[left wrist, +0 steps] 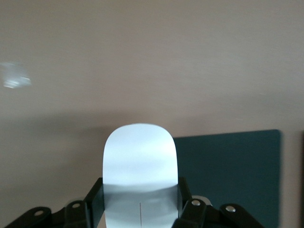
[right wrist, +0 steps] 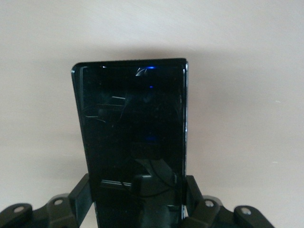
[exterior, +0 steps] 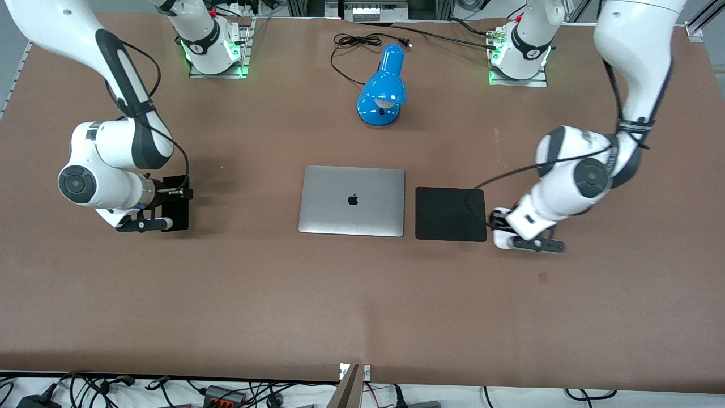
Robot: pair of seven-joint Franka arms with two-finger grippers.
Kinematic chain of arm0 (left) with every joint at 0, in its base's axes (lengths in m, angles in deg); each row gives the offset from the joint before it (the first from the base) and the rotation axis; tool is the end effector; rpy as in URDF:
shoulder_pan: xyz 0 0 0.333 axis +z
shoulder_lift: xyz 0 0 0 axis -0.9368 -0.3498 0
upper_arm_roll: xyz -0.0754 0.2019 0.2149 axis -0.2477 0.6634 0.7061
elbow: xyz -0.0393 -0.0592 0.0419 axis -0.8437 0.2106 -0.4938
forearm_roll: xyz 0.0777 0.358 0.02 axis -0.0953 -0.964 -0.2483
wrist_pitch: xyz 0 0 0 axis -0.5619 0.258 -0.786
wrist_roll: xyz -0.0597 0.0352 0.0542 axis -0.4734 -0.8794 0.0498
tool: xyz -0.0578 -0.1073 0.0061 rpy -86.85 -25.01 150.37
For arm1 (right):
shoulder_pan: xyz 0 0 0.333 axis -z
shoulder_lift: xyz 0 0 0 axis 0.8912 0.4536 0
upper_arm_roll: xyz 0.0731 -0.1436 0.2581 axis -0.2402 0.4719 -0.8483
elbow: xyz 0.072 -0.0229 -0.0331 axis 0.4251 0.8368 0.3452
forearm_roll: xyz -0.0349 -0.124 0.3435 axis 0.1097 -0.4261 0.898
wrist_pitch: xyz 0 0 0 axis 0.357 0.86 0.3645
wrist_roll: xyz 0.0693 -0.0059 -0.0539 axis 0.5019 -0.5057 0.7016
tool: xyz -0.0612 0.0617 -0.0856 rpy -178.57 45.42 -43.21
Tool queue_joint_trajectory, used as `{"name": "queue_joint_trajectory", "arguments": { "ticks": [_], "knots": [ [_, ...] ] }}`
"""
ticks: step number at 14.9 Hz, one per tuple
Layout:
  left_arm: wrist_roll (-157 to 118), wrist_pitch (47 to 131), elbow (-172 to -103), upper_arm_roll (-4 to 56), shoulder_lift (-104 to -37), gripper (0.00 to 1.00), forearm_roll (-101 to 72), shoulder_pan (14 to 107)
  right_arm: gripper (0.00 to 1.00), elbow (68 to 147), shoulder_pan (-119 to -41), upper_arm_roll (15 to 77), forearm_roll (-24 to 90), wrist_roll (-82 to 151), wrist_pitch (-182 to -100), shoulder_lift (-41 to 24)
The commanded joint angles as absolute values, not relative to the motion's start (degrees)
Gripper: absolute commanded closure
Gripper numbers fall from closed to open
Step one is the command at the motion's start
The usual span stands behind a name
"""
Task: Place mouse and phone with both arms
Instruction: 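Carry the phone beside the laptop while the left gripper lowers mouse onto pad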
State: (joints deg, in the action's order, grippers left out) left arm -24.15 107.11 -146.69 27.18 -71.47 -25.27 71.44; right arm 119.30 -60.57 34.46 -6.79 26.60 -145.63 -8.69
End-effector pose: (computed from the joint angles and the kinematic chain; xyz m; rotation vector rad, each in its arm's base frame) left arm 0.5898 -0.1498 0.2618 3.0288 -0.0915 -0.0064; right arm 0.5644 0.0330 0.2513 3.1116 0.0633 -0.3855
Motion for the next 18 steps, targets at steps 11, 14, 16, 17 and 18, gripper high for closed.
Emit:
{"name": "queue_joint_trajectory", "arguments": {
  "ticks": [11, 14, 16, 17, 18],
  "knots": [
    [-32.56, 111.80, -147.13, 26.55, -80.06, 0.64, -24.90, 63.90, 0.86, 118.47, -78.75, 31.36, -5.32, -4.63, -155.91, -0.34],
    [-33.01, 112.07, -147.13, 26.55, -80.15, 0.20, -24.90, 63.81, 0.86, 118.47, -80.94, 31.36, -5.32, -12.27, -157.50, 1.07],
    [-33.01, 111.89, -147.13, 26.55, -79.71, 0.00, -24.90, 63.81, 0.86, 118.56, -81.65, 31.36, -5.32, -13.09, -157.86, 1.33],
    [-33.01, 111.80, -147.13, 26.55, -79.53, 0.00, -24.90, 63.90, 0.86, 118.56, -81.57, 31.36, -5.41, -13.09, -157.86, 1.51],
    [-33.09, 111.54, -147.13, 26.55, -79.27, 0.00, -24.90, 63.90, 0.85, 118.56, -81.57, 31.45, -5.50, -12.83, -157.86, 1.68]
  ]
}}
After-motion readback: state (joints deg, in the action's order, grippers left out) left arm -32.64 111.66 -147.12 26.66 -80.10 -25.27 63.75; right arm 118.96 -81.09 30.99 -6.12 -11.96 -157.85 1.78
